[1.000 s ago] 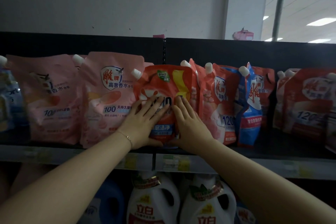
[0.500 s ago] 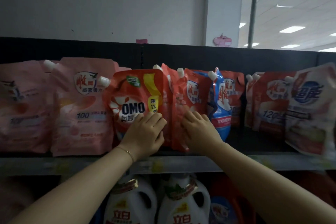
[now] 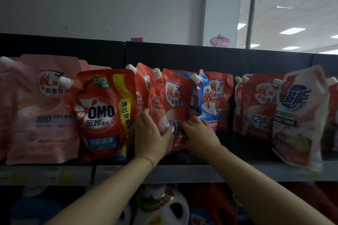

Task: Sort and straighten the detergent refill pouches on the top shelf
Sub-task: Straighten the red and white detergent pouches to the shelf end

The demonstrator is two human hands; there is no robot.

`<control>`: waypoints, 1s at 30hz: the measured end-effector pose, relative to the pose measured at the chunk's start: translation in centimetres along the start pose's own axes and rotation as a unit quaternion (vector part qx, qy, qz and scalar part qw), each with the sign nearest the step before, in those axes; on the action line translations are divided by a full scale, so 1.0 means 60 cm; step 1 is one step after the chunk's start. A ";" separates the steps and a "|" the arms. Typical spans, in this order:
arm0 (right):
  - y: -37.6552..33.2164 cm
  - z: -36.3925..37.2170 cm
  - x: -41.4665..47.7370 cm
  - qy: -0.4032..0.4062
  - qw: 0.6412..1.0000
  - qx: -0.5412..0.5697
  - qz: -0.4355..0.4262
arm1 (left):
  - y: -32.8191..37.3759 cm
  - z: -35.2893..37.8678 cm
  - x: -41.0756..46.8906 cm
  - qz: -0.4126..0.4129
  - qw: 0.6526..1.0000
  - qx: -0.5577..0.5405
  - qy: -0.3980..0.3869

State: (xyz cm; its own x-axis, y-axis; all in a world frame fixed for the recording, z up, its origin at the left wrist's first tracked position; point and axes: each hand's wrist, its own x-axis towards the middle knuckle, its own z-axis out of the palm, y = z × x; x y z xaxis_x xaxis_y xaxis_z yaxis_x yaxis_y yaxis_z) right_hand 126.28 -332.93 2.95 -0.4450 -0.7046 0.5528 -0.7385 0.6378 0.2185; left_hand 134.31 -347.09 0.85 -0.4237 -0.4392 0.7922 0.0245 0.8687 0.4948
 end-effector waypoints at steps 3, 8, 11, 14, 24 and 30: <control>0.011 0.018 -0.017 0.147 0.986 0.064 -0.041 | 0.014 0.017 0.004 -0.104 0.994 -0.043 -0.007; 0.034 0.030 -0.028 0.225 0.960 0.091 0.138 | 0.025 0.017 0.013 -0.138 0.987 0.003 -0.087; 0.042 0.031 -0.023 0.109 0.971 0.103 0.189 | 0.038 0.020 0.020 -0.150 0.973 0.048 -0.168; 0.034 0.037 -0.014 0.103 0.983 0.065 0.134 | 0.053 0.024 0.037 -0.202 0.951 0.018 -0.234; 0.067 0.045 -0.040 0.353 0.934 0.051 0.036 | 0.031 0.053 0.060 -0.152 0.929 -0.109 -0.318; 0.087 0.035 -0.059 0.398 0.917 0.010 0.010 | 0.058 0.098 0.056 -0.143 0.929 -0.148 -0.306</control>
State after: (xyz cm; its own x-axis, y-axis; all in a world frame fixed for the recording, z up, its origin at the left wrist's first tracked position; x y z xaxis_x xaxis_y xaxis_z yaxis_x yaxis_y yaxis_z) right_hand 122.90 -327.77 0.46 0.0456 -0.2380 0.9702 -0.7466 0.6372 0.1914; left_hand 127.65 -344.23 3.14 -0.8850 -0.3511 0.3058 0.0409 0.5957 0.8022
